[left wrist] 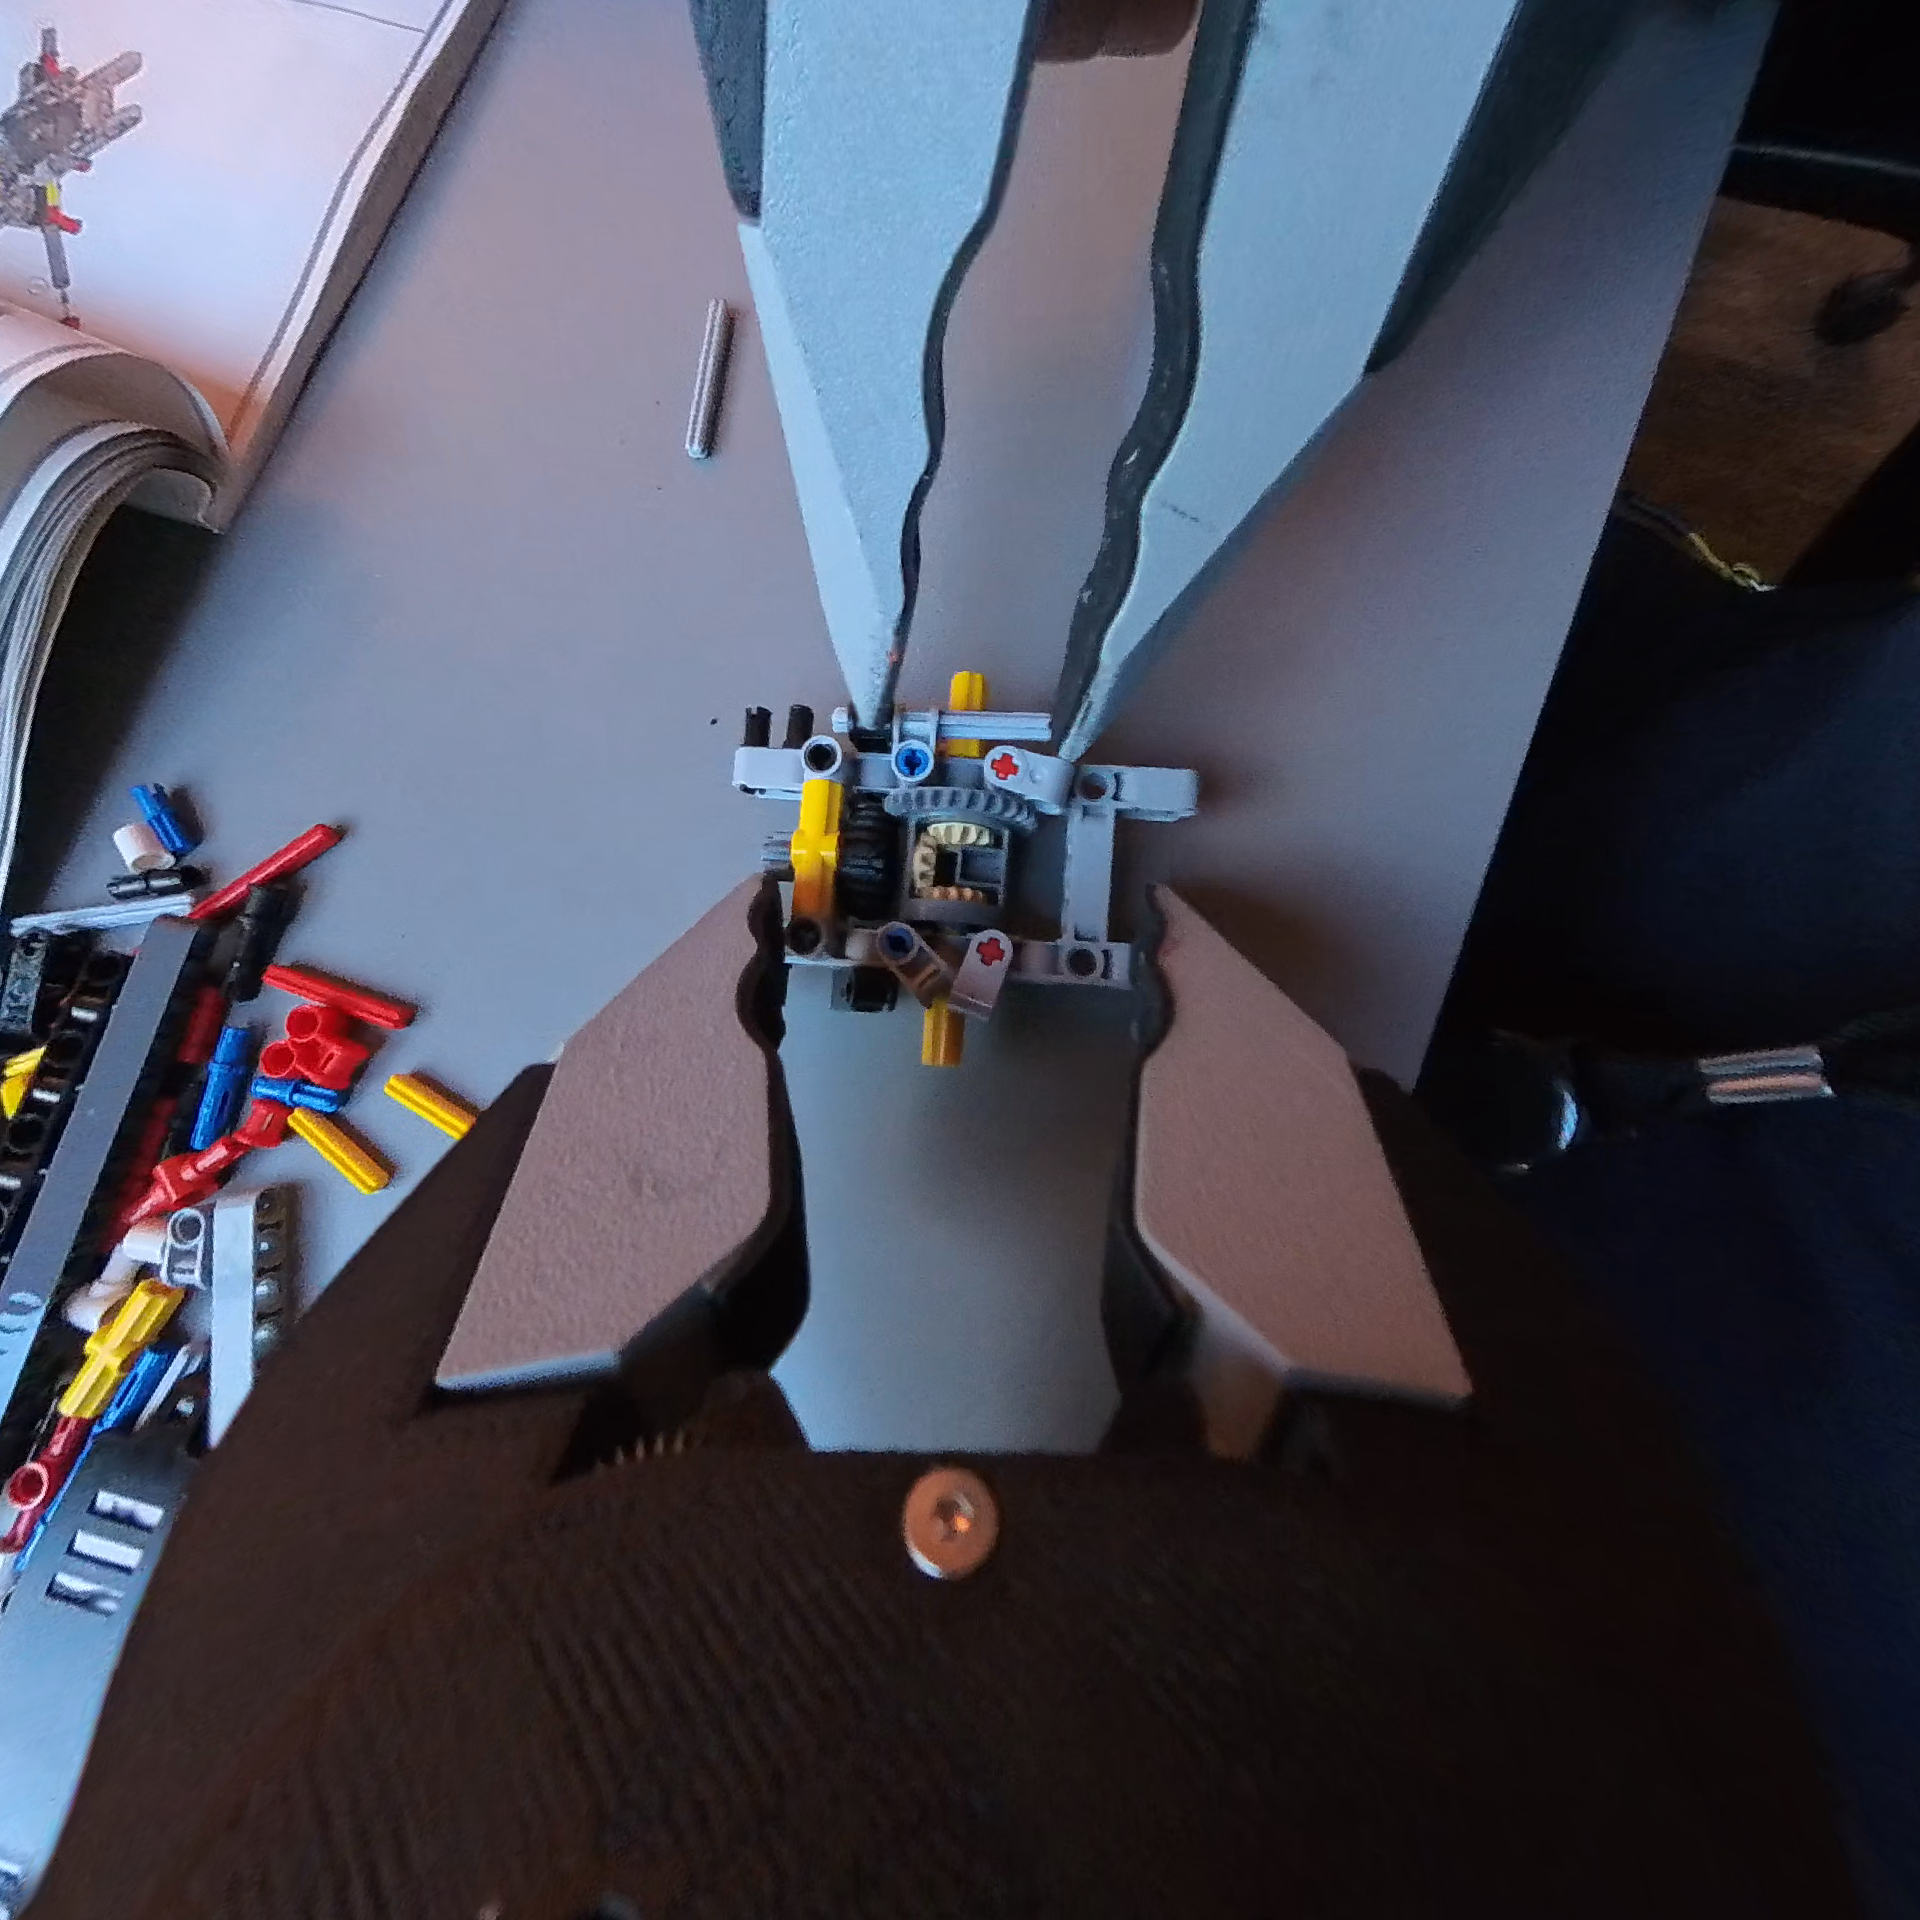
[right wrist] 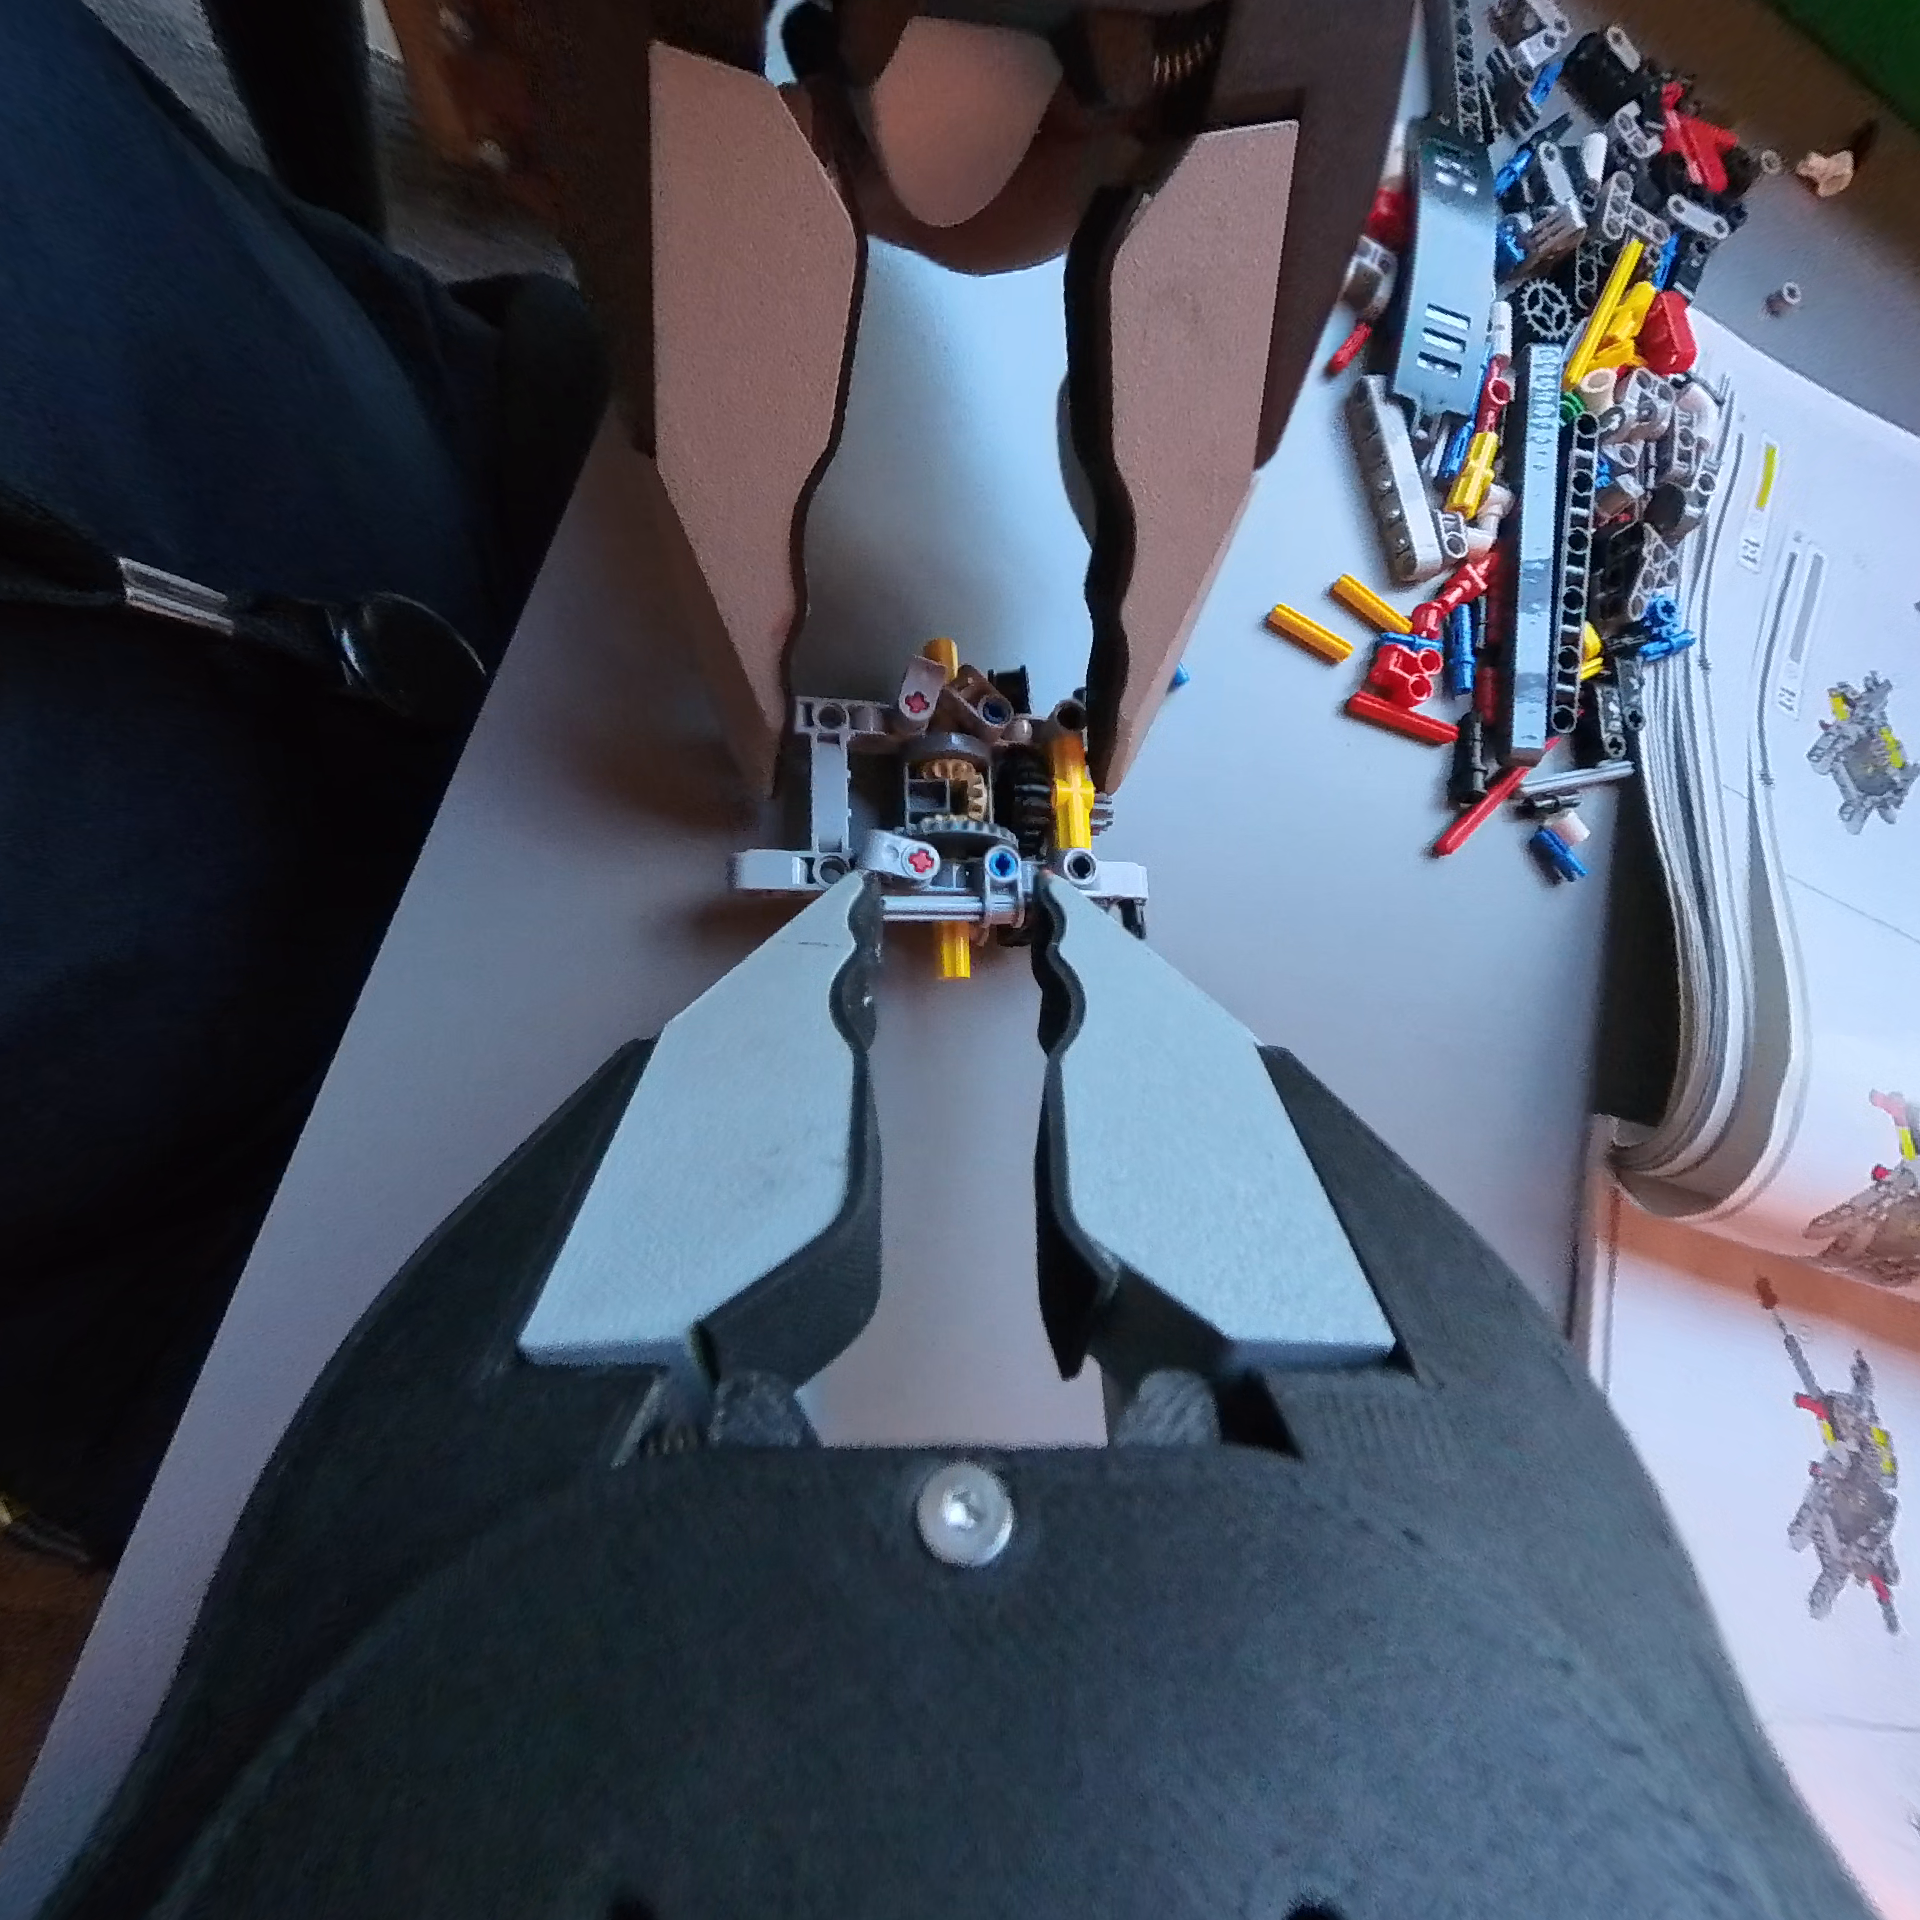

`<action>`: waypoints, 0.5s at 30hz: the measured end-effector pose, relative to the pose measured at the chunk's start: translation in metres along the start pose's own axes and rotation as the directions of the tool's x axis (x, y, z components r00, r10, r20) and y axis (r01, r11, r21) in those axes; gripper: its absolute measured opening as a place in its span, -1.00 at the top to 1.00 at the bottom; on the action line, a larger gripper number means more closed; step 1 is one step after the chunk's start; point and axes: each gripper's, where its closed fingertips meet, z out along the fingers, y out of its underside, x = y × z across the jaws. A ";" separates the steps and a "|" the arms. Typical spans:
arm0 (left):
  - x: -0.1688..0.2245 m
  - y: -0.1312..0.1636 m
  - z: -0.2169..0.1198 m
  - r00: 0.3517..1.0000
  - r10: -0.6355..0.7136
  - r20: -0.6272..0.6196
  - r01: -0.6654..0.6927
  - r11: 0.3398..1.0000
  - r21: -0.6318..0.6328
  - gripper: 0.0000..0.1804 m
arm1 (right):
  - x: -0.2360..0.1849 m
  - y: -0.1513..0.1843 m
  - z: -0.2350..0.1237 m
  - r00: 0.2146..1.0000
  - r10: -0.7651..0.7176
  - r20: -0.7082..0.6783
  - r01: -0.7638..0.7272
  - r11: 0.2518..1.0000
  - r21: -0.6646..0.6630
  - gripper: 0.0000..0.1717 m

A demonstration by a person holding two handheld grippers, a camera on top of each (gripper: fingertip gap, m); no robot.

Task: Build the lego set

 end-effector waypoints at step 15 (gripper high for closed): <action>-0.005 -0.002 0.004 0.955 -0.250 0.157 0.238 0.967 0.091 0.30 | 0.006 0.008 0.000 0.944 0.302 0.131 -0.316 0.943 0.107 0.69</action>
